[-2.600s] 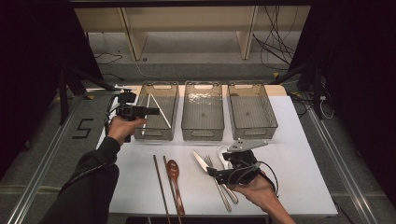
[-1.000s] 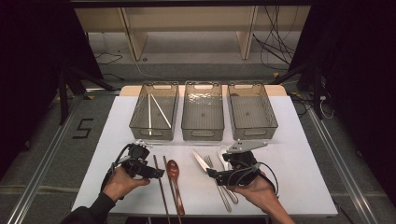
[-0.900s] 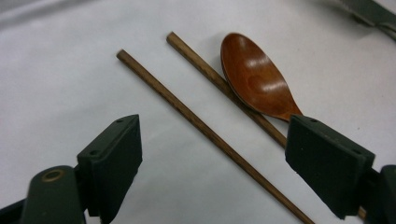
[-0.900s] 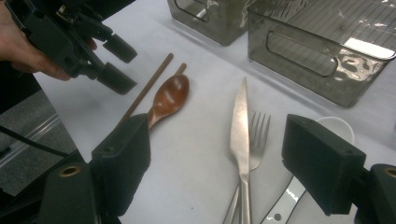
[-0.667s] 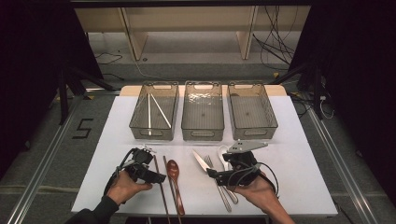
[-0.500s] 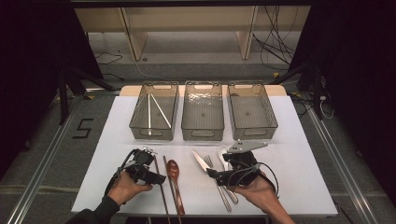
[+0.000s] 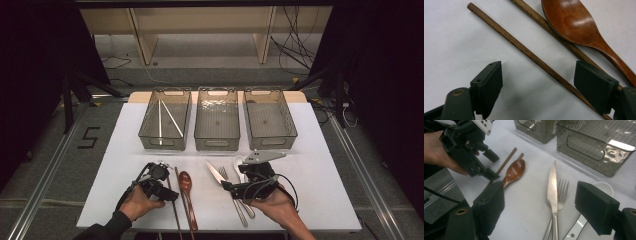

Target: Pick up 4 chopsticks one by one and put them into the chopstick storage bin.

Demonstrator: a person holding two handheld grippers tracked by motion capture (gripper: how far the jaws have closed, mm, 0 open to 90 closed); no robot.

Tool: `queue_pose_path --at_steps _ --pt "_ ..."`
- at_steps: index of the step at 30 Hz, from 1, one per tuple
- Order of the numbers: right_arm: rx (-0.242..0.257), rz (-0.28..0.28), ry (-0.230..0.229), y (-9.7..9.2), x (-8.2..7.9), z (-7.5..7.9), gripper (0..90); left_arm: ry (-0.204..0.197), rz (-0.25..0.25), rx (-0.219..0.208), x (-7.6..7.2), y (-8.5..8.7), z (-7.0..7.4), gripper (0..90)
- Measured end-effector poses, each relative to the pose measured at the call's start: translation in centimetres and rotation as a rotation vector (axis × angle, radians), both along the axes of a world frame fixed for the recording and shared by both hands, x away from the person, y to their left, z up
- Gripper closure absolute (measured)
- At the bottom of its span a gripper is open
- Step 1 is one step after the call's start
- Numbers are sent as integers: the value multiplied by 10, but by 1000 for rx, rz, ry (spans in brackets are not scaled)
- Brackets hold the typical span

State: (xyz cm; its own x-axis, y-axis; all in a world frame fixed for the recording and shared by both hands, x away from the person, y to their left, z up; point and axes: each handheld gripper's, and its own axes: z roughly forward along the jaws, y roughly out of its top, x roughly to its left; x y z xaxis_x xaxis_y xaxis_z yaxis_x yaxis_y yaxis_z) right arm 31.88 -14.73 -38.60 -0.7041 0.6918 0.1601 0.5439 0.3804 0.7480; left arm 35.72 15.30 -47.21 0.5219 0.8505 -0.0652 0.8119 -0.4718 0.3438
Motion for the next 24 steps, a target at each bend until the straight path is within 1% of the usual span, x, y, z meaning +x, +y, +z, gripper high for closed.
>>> queue_pose_path --at_steps 2,4,6,7,10,17,24 --pt "-1 0 2 0 0 0 248 0 -9 12 0 -1 0 235" --pt "-2 2 1 0 0 0 248 -2 -12 15 0 0 0 249" --pt "-2 2 1 0 0 0 248 -10 -8 23 0 0 0 293" --pt "-1 1 1 0 0 0 248 -9 -14 30 0 1 1 310" --pt "-1 0 2 0 0 0 248 -8 -20 35 1 3 1 351" --pt "0 -1 0 0 0 0 249 -9 -30 27 3 8 2 461" --pt "-1 -1 -1 -1 0 1 249 5 -31 26 7 13 4 558"
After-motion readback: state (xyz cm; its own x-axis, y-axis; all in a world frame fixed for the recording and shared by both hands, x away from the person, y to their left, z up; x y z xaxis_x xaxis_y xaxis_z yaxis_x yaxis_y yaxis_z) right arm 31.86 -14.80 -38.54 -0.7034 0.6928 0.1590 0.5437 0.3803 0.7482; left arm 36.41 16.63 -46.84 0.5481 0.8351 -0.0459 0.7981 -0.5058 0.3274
